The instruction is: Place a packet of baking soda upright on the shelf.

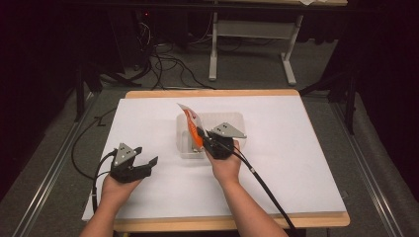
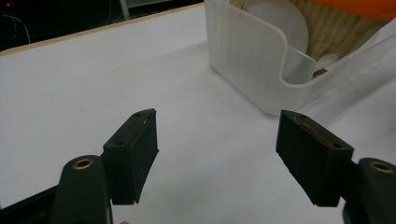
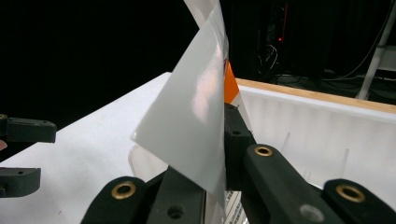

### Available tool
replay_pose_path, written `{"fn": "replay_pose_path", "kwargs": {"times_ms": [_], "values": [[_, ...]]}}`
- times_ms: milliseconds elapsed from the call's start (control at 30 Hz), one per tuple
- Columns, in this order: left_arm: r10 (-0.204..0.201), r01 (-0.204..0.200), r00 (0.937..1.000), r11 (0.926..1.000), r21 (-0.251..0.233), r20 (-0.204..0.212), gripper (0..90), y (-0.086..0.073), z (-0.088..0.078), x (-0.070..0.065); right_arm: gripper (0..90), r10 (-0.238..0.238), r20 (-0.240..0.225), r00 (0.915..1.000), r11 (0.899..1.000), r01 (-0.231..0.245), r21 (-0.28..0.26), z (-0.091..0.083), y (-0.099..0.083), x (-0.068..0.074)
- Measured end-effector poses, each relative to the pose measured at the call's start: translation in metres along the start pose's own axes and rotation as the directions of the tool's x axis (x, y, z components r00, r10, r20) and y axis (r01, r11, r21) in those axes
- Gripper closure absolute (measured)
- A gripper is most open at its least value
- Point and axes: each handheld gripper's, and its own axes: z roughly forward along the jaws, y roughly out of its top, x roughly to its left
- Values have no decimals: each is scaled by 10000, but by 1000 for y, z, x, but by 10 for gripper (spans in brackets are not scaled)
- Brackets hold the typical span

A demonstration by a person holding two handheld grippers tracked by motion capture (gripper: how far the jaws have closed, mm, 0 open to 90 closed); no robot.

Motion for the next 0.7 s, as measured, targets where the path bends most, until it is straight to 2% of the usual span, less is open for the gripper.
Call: {"fn": "replay_pose_path", "kwargs": {"times_ms": [167, 300, 400, 500, 700], "values": [[-20, 20, 10000, 10000, -14, -1, 298, 0, 0, 0, 821, -159, -78, 9998, 9999, 159, 10, -1, 4, 3], [13, -13, 10000, 10000, -30, -13, 298, 0, 0, 1, 698, -329, -51, 9994, 9994, 329, 48, -2, 7, 7], [21, -21, 10000, 10000, -22, -5, 298, 0, 0, 1, 599, -281, -78, 9996, 9996, 282, 85, -4, 8, 8], [4, -4, 10000, 10000, -26, 5, 297, 0, 1, 1, 539, -197, -204, 9996, 9997, 199, 115, -7, 8, 9], [94, -94, 10000, 10000, 11, -18, 297, 1, 1, 0, 476, -347, -385, 9987, 9989, 359, 303, -21, 6, 16]]}}
